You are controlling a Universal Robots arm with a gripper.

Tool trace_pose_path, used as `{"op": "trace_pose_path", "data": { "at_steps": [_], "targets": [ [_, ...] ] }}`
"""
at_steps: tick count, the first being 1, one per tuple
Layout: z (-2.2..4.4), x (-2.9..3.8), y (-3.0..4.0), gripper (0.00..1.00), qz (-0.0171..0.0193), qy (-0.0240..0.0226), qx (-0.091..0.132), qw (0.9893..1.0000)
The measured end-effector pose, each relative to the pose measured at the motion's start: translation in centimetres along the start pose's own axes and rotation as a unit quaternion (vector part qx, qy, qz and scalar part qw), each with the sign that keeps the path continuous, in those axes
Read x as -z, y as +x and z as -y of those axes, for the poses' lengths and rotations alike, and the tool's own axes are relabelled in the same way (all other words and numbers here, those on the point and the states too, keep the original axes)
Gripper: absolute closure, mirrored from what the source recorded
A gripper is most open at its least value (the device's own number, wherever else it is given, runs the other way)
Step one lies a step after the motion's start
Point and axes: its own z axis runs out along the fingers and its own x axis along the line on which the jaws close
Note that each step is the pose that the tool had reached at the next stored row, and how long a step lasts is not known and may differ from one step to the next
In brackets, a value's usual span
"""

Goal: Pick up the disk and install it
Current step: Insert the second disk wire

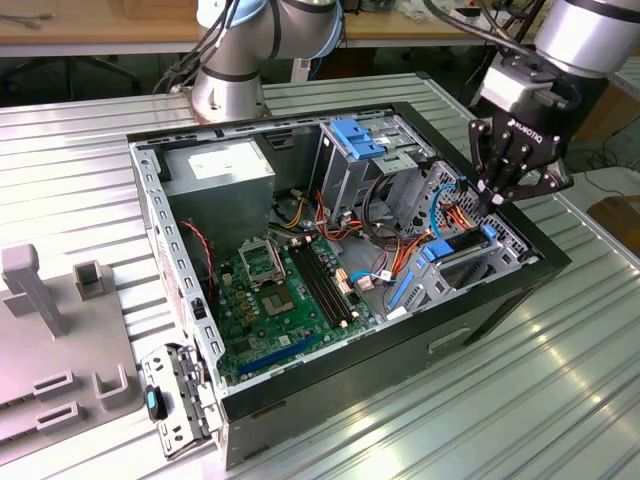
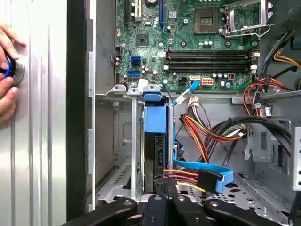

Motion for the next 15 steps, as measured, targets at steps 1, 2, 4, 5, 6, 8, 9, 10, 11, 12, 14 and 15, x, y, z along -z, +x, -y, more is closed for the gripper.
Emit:
{"op": "trace_pose_path", "data": {
  "at_steps": [1, 2, 4, 5, 6, 8, 9, 10, 11, 12, 14, 15],
  "targets": [
    [0.00, 0.49, 0.03, 0.89, -0.0001, 0.0000, 0.000, 1.0000],
    [0.01, 0.79, 0.01, 0.89, -0.0001, 0.0000, 0.000, 1.0000],
    [-0.30, 2.31, -0.18, 0.89, -0.0001, 0.0000, 0.000, 1.0000],
    [-0.42, 2.35, -0.28, 0.89, 0.0037, -0.0002, 0.000, 1.0000],
    [-0.59, 2.38, -0.39, 0.89, 0.0102, -0.0006, 0.000, 0.9999],
    [-1.39, 2.53, -0.72, 0.89, 0.0127, -0.0007, 0.000, 0.9999],
    [-1.55, 2.64, -0.81, 0.89, 0.0128, -0.0007, 0.000, 0.9999],
    [-1.58, 2.68, -1.02, 0.89, 0.0129, -0.0006, 0.000, 0.9999],
    [-1.58, 2.73, -1.42, 0.89, 0.0128, -0.0007, 0.000, 0.9999],
    [-1.59, 2.80, -2.17, 0.89, 0.0128, -0.0007, 0.000, 0.9999],
    [-1.60, 2.89, -3.24, 0.89, 0.0123, -0.0007, 0.000, 0.9999],
    [-1.60, 2.94, -3.68, 0.89, 0.0096, -0.0007, 0.000, 1.0000]
  ]
}}
